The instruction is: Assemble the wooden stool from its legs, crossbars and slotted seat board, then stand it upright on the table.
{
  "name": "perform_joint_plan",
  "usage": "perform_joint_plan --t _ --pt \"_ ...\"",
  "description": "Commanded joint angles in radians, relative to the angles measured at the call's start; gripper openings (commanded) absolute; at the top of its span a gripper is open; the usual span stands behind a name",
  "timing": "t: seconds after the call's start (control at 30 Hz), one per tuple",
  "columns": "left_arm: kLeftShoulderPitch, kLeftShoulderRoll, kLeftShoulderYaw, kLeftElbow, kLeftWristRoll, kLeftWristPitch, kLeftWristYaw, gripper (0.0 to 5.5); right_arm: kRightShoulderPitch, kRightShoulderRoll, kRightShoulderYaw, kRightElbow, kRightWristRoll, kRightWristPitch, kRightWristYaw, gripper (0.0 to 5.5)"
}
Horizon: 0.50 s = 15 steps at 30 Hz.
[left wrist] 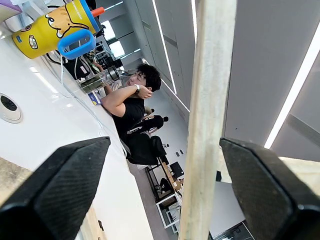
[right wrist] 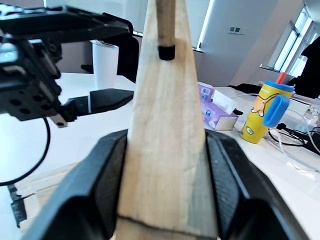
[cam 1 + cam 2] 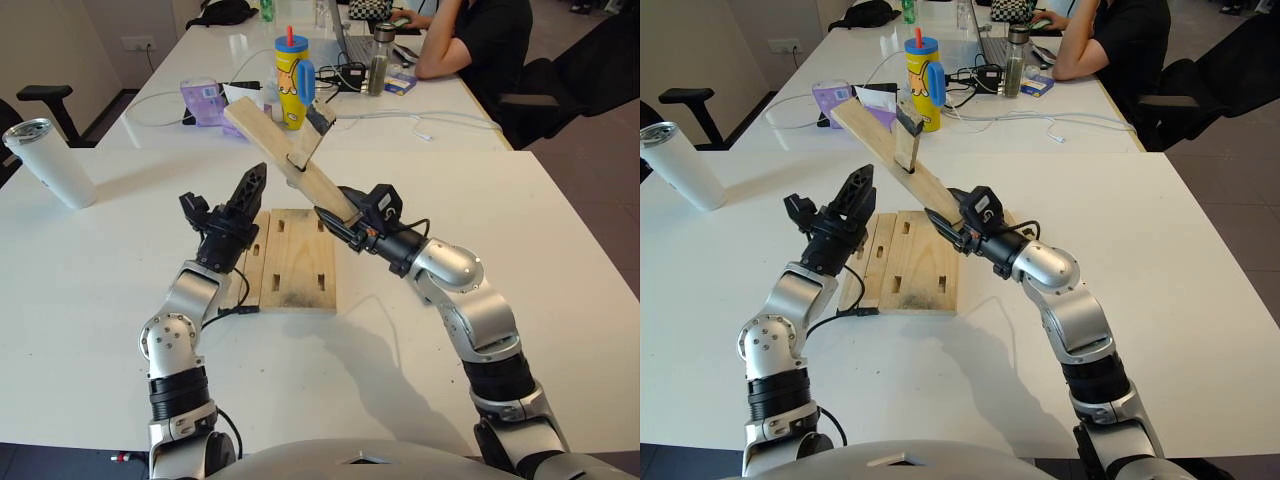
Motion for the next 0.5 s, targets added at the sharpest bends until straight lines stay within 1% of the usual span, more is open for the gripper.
perform_joint_plan --t 0.03,0.3,0.43,0.47,0.5 --pt "-0.034 0.007 0.011 -0.038 -0.051 -0.01 0.017 4.06 0.024 -0.023 0.001 -0.031 0.038 0.028 0.041 2.15" --pt "-0.053 0.037 0.016 -0.05 -0.081 -0.02 0.028 4.06 0.054 -0.061 0.038 -0.048 0.013 0.007 0.083 2.15" --pt "-0.051 0.05 0.01 -0.046 -0.074 -0.025 0.021 3.61 0.048 -0.069 0.032 -0.039 0.016 0.002 0.092 2.15" --pt "-0.05 0.053 0.009 -0.045 -0.074 -0.026 0.02 3.38 0.046 -0.07 0.03 -0.037 0.016 0.001 0.094 2.15" --pt "-0.051 0.056 0.009 -0.044 -0.073 -0.027 0.018 3.28 0.044 -0.072 0.028 -0.034 0.016 0.0 0.095 2.15"
